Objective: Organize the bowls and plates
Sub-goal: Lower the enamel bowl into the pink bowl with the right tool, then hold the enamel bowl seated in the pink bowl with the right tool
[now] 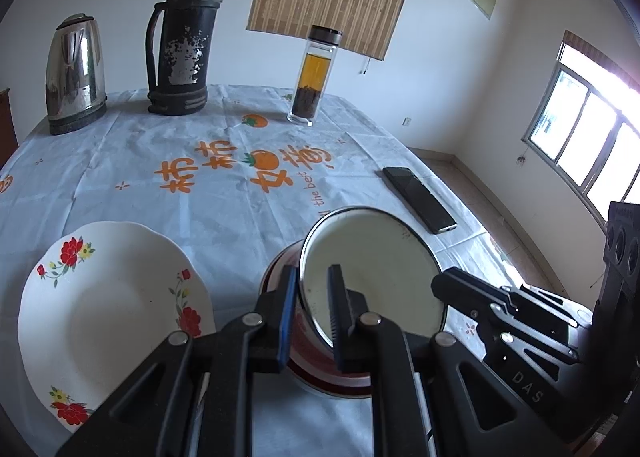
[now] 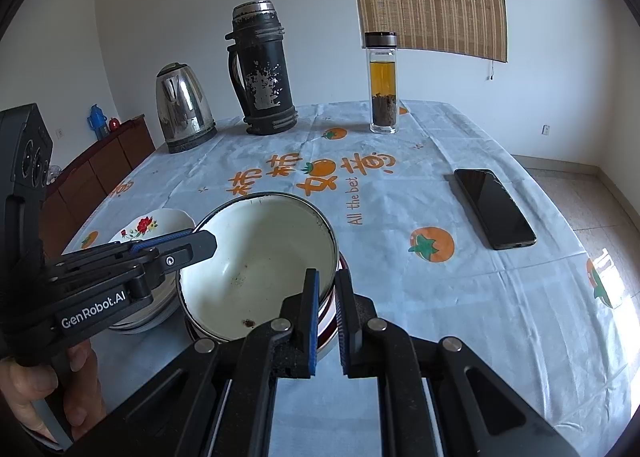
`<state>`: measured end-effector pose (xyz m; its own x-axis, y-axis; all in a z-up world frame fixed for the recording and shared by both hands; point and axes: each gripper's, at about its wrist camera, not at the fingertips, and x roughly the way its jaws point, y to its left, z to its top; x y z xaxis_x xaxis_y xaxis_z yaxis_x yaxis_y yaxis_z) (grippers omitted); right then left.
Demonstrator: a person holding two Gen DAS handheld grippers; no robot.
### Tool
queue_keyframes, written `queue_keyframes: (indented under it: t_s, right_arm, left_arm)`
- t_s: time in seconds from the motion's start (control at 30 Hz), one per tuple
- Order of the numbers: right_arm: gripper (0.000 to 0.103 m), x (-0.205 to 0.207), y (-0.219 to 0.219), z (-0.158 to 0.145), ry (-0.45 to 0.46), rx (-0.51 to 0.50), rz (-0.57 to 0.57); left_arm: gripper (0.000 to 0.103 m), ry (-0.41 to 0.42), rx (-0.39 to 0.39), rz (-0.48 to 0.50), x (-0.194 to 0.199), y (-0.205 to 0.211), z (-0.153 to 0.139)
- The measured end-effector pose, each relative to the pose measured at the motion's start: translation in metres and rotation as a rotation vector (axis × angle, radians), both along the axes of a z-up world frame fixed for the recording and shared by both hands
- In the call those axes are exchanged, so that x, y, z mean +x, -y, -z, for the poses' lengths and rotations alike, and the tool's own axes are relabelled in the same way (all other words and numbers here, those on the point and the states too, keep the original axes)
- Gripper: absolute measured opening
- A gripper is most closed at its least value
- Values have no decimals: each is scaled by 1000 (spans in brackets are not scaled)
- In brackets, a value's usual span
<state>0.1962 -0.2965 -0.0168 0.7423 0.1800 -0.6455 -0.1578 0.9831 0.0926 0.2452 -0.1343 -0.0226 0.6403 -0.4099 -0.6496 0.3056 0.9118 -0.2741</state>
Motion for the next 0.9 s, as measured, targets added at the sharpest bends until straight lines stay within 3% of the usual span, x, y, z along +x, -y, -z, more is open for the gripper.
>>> queue_keyframes:
  t_s: [0.9]
  right_arm:
    - [10,4,-1,4,-19,-5,-9]
  left_arm:
    - [12,-48,-2,0,6,-3,12]
